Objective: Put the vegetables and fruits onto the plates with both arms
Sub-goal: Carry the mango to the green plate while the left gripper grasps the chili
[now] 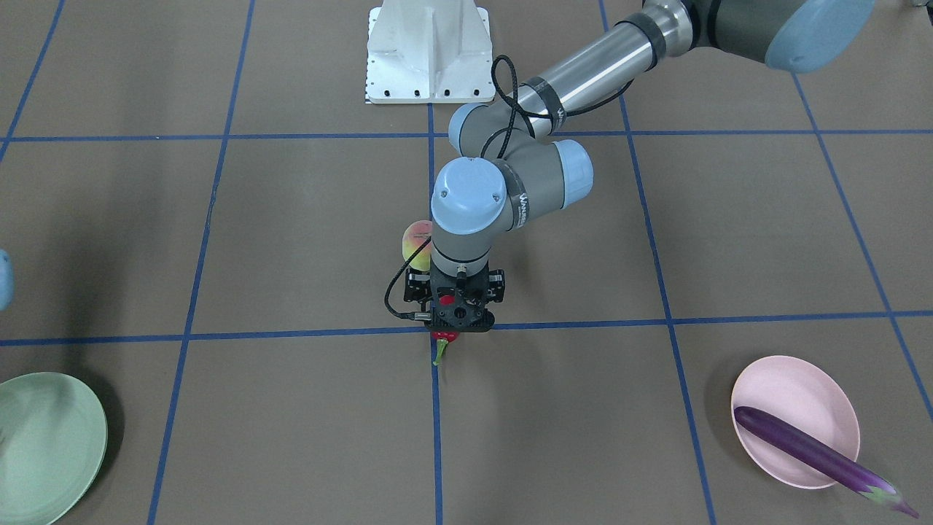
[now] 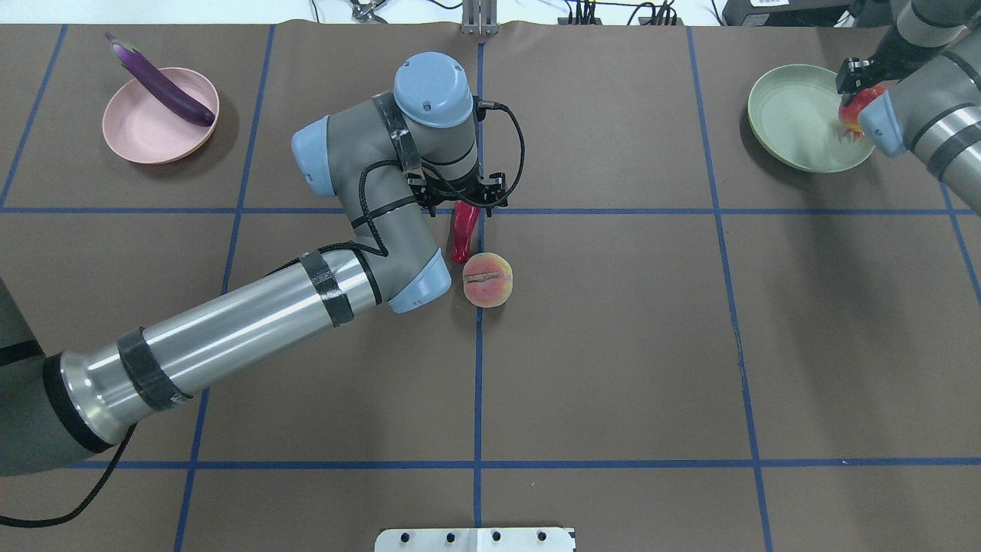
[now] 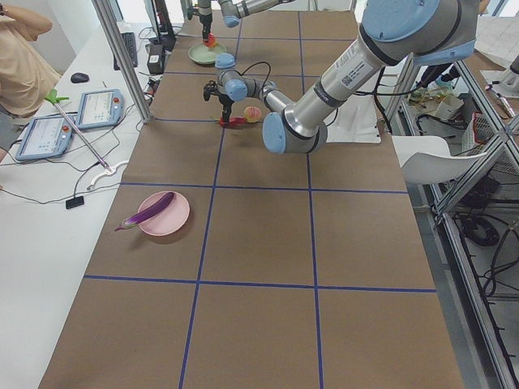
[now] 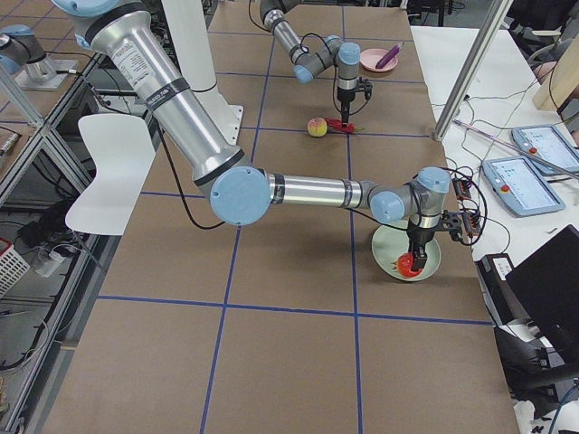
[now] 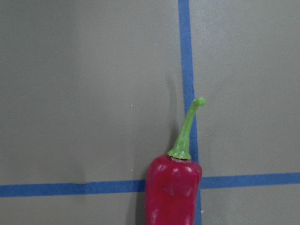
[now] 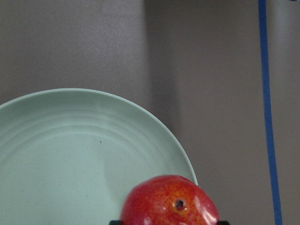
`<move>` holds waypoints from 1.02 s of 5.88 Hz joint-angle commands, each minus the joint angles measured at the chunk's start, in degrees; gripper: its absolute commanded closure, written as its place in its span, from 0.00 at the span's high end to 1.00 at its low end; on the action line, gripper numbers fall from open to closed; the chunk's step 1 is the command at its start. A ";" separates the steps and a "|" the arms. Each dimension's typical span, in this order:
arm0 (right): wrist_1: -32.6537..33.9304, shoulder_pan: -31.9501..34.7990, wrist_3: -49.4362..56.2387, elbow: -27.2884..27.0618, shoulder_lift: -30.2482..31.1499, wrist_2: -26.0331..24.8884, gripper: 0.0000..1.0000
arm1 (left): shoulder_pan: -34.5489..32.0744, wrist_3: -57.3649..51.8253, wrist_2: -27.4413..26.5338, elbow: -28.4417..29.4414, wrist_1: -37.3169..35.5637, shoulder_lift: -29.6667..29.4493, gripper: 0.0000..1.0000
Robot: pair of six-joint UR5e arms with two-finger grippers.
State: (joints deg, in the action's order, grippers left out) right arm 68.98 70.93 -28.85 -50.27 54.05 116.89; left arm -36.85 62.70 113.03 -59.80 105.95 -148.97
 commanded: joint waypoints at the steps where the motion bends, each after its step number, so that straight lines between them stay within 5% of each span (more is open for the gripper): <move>1: -0.07 0.43 0.81 -1.40 0.27 0.36 1.00 | 1.24 0.49 -0.09 0.74 0.48 -0.10 0.81; 3: 5.43 0.78 0.73 -7.96 0.18 3.68 1.00 | 2.73 0.75 -0.09 0.65 0.66 0.17 0.62; 4: 10.77 0.87 0.72 -12.17 -0.08 4.57 1.00 | 2.48 0.75 0.00 0.31 0.57 -0.01 0.01; 6: 14.07 0.78 0.11 -15.99 -0.08 7.55 1.00 | -4.68 -0.12 5.66 -1.62 0.48 1.12 0.00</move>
State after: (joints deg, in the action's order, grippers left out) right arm 81.58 71.77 -28.48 -64.62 53.99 122.86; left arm -38.09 63.04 115.11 -60.40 106.38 -148.59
